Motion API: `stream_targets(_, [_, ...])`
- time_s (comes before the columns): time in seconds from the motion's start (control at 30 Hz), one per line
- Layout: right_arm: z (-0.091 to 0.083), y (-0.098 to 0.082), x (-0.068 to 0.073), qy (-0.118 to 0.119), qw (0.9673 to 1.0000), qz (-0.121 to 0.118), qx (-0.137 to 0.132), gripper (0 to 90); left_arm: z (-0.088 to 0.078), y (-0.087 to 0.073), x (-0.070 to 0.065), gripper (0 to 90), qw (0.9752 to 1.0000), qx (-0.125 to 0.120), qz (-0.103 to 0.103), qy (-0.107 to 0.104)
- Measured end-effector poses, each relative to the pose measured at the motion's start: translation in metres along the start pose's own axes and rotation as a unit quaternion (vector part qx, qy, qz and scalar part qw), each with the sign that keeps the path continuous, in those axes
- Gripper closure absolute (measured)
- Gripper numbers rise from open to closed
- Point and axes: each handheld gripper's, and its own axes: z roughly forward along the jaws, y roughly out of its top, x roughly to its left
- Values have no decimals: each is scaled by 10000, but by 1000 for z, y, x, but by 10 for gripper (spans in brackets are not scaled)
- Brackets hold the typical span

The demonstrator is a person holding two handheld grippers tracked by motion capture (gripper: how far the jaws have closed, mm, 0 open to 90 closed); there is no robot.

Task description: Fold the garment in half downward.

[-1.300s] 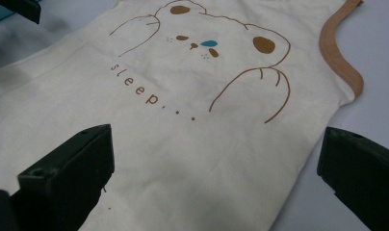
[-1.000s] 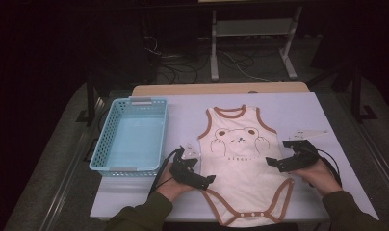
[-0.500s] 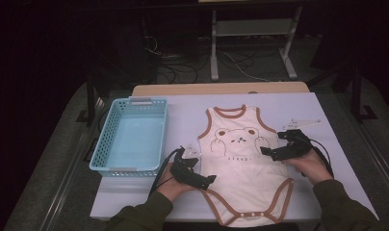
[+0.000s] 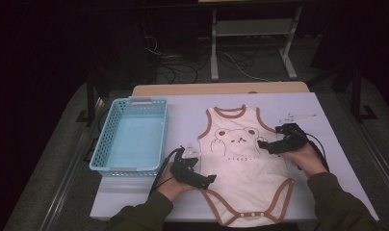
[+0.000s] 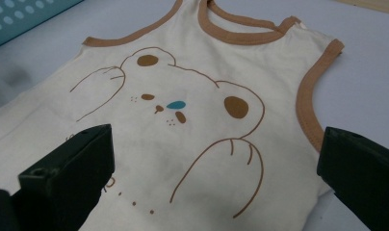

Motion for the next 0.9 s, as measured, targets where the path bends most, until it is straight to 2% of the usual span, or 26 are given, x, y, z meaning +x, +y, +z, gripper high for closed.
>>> stream_targets(0.23, [5,6,-4,-110,9999,12,34,0,0,0,1,0,10000,9,9,-16])
stream_targets(0.9, [23,30,-15,-216,9998,25,41,9,0,0,1,0,10000,6,-38,-31])
